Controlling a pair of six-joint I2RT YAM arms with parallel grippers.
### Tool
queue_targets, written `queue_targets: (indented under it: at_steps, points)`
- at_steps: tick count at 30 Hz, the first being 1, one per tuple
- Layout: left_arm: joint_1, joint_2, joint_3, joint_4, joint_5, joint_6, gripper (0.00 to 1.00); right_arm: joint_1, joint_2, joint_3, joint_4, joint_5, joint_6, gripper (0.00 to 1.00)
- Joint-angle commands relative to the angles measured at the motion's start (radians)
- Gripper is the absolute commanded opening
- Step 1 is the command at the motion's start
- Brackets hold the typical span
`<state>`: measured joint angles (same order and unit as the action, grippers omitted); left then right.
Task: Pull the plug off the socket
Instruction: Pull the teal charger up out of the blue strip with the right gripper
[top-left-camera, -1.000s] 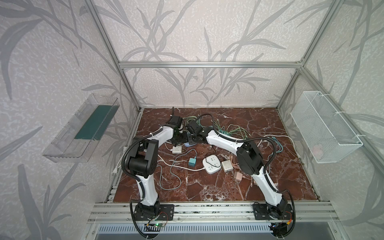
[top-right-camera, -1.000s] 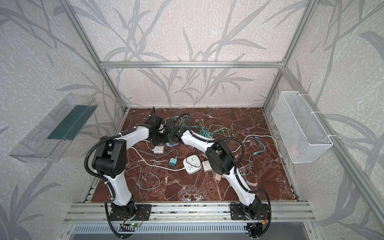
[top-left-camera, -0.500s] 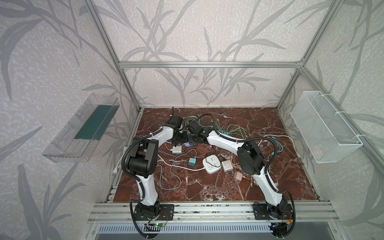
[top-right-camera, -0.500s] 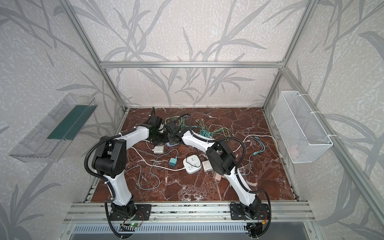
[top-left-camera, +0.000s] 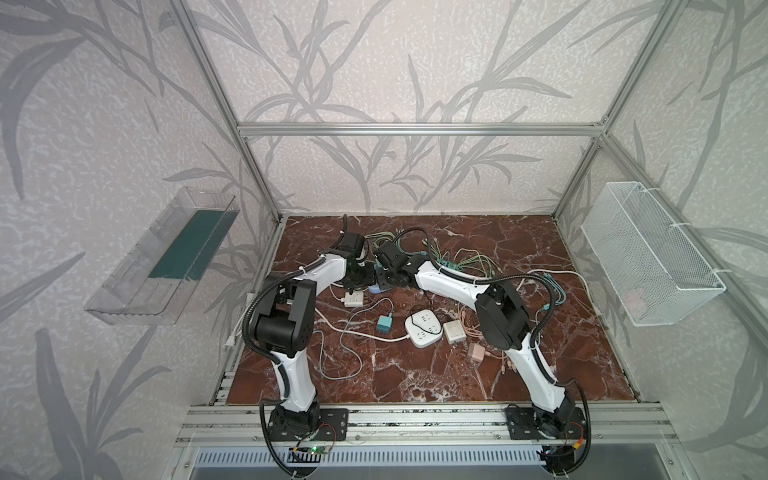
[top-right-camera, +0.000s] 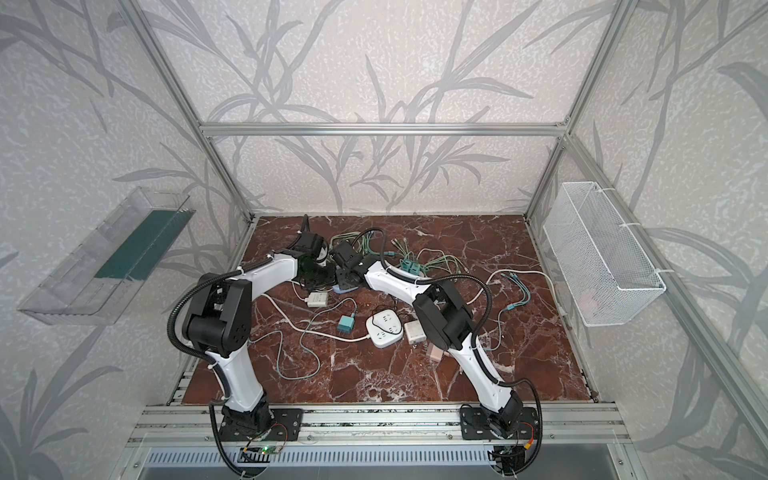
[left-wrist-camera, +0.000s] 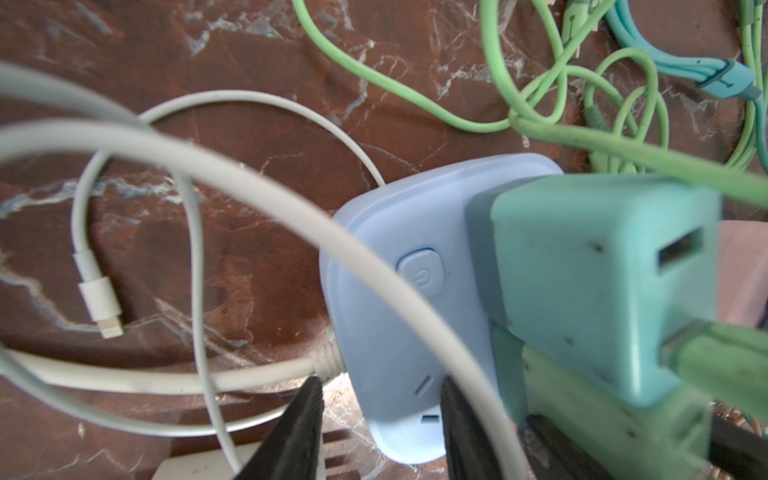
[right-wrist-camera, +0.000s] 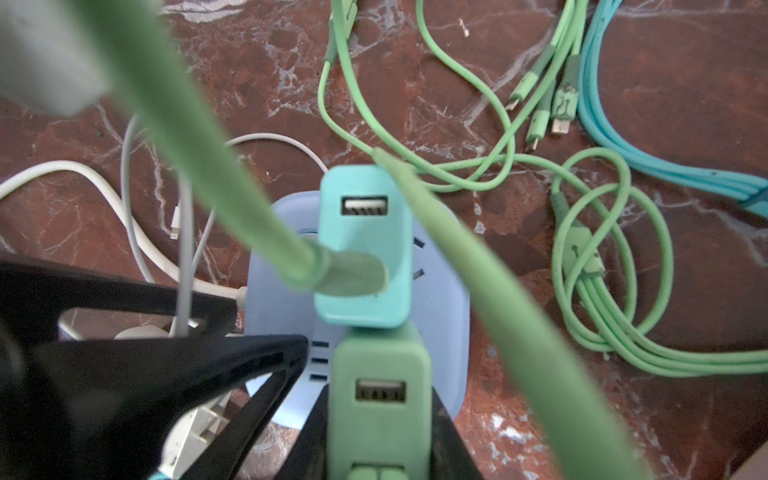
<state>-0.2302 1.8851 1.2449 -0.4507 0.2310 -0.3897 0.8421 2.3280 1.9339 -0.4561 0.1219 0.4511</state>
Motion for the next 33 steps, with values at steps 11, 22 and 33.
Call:
queue_targets:
  at_steps: [11, 22, 33]
  points:
    - [-0.006, 0.046, -0.074, -0.054, -0.059, -0.003, 0.46, -0.006, -0.079, 0.000, 0.017, -0.071, 0.011, 0.16]
    - [-0.006, 0.054, -0.071, -0.051, -0.055, -0.004, 0.47, -0.006, -0.087, 0.019, 0.010, -0.094, 0.014, 0.16]
    - [-0.006, 0.054, -0.073, -0.051, -0.057, -0.006, 0.47, -0.006, -0.087, 0.050, -0.016, -0.089, 0.001, 0.16]
